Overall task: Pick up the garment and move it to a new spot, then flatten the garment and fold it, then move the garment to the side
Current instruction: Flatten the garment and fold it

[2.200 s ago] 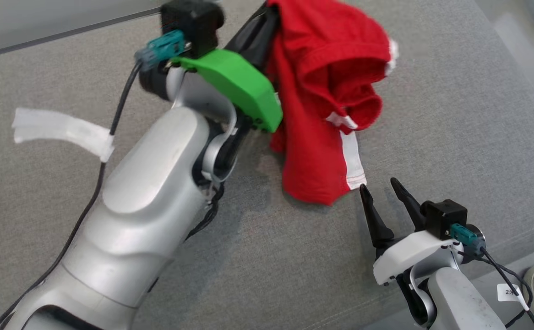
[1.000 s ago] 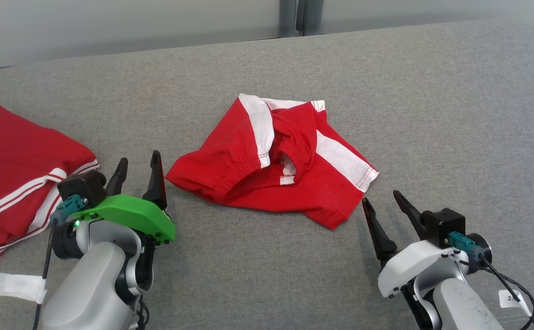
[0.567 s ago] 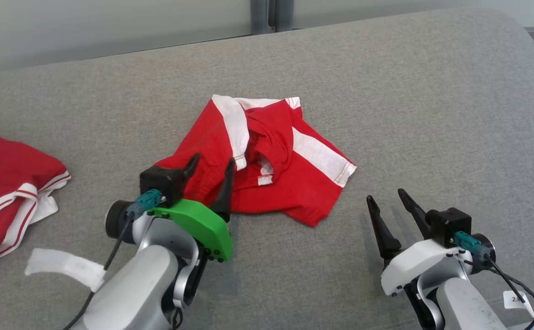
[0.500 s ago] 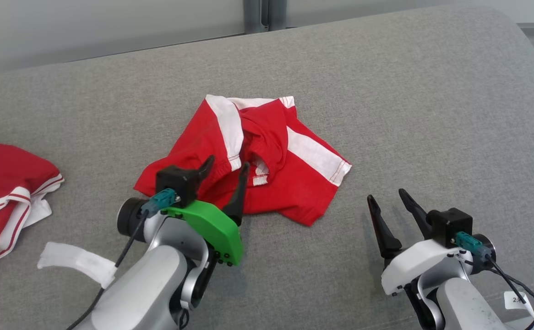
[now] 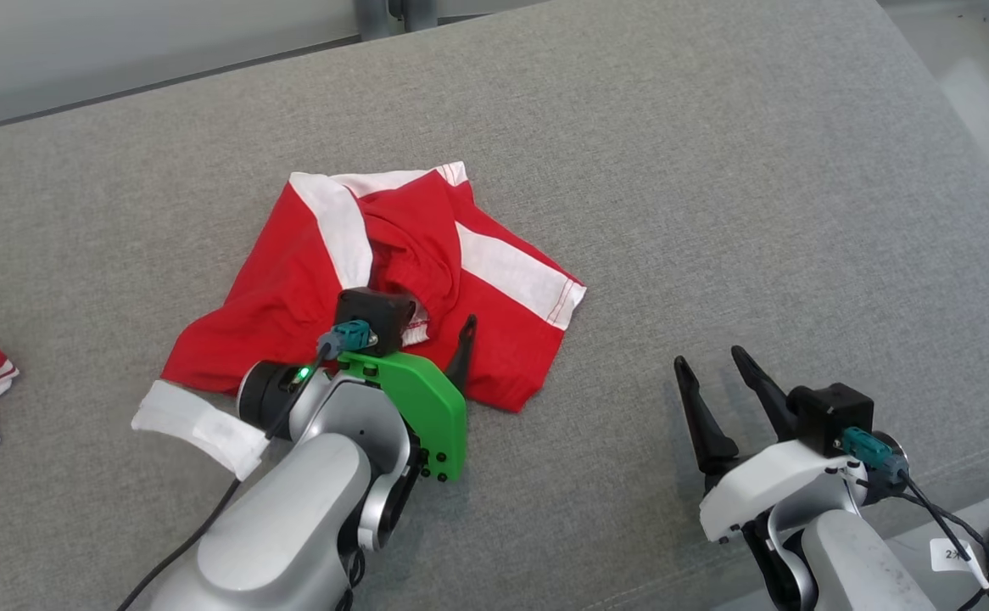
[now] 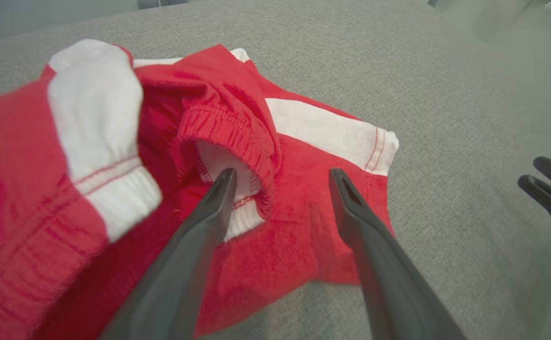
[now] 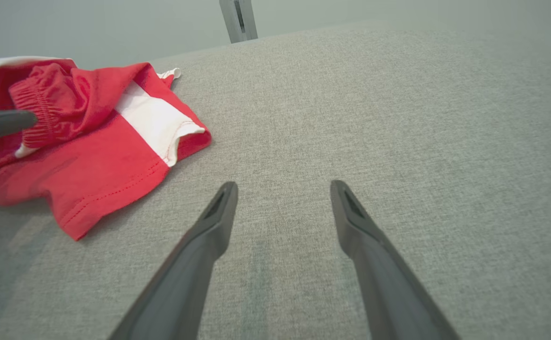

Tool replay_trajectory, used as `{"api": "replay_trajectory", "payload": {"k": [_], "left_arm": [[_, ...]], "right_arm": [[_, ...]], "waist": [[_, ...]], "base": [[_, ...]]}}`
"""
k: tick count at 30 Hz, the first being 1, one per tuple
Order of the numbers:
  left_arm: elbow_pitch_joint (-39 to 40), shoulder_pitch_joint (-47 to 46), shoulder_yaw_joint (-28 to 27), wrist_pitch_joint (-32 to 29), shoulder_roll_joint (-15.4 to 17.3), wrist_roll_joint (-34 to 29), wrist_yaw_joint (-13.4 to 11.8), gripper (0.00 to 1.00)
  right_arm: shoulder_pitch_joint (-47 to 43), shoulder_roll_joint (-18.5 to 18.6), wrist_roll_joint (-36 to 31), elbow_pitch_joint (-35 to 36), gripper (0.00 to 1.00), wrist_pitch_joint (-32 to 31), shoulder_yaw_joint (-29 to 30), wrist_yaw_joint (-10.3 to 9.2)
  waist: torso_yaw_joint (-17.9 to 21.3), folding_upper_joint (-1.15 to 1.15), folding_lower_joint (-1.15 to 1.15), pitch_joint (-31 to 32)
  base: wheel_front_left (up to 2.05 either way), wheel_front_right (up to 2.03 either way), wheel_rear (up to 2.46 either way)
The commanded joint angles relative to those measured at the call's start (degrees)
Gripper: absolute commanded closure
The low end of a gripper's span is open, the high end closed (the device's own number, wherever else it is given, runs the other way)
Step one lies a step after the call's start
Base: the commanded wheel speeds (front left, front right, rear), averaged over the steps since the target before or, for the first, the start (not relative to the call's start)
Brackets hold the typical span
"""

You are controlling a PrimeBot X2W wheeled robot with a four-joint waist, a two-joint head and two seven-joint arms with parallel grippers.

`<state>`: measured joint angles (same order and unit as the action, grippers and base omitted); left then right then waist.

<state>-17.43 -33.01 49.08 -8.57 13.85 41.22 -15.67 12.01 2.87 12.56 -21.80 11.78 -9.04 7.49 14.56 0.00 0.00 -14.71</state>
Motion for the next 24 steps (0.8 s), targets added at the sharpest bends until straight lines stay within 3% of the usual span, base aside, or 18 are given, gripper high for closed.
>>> {"api": "replay_trajectory", "payload": {"k": [1,3,4,5,6,7,17,24], "left_arm": [[-0.4,-1.0,-0.1,-0.3,0.3,0.2,-0.2,0.00],[-0.6,-1.3,-0.1,-0.3,0.3,0.4,0.2,0.00],[-0.7,-1.5,0.0,-0.4,0.5,0.3,0.3,0.14],[-0.7,-1.5,0.1,-0.6,0.6,0.3,0.5,0.55],[-0.6,-1.4,0.0,-0.5,0.7,0.6,0.5,0.69],[-0.2,-1.4,-0.3,0.1,0.8,0.5,0.5,1.00],[8.9,1.6,-5.9,3.9,2.9,4.1,-1.3,1.00],[21.7,6.5,-10.3,1.7,7.9,7.7,-4.7,1.00]], "right_arm": [[0.5,0.0,0.2,-0.2,0.00,0.6,-0.1,0.00],[0.7,0.1,0.4,-0.6,0.00,1.0,-0.1,0.00],[0.8,0.0,0.4,-0.7,0.00,1.2,-0.1,0.00],[0.8,0.0,0.4,-0.9,0.00,1.2,0.0,0.00],[0.9,0.0,0.4,-1.1,0.00,1.4,0.1,0.00],[0.9,0.0,0.3,-1.3,0.00,1.6,0.2,0.00],[0.8,0.1,-1.2,-2.2,0.00,1.6,1.0,0.00],[-0.7,0.1,-2.3,-1.3,0.00,0.3,1.7,0.00]], "waist": [[1.2,0.00,0.00,-1.1],[1.4,0.00,0.00,-1.3],[1.4,0.00,0.00,-1.4],[1.4,0.00,0.00,-1.5],[1.3,0.00,0.00,-1.5],[1.2,0.00,0.00,-1.5],[-3.5,0.00,0.00,0.5],[-6.8,0.00,0.00,2.8]], "base": [[0.00,0.00,0.00],[0.00,0.00,0.00],[0.00,0.00,0.00],[0.00,0.00,0.00],[0.00,0.00,0.00],[0.00,0.00,0.00],[0.00,0.00,0.00],[0.00,0.00,0.00]]}}
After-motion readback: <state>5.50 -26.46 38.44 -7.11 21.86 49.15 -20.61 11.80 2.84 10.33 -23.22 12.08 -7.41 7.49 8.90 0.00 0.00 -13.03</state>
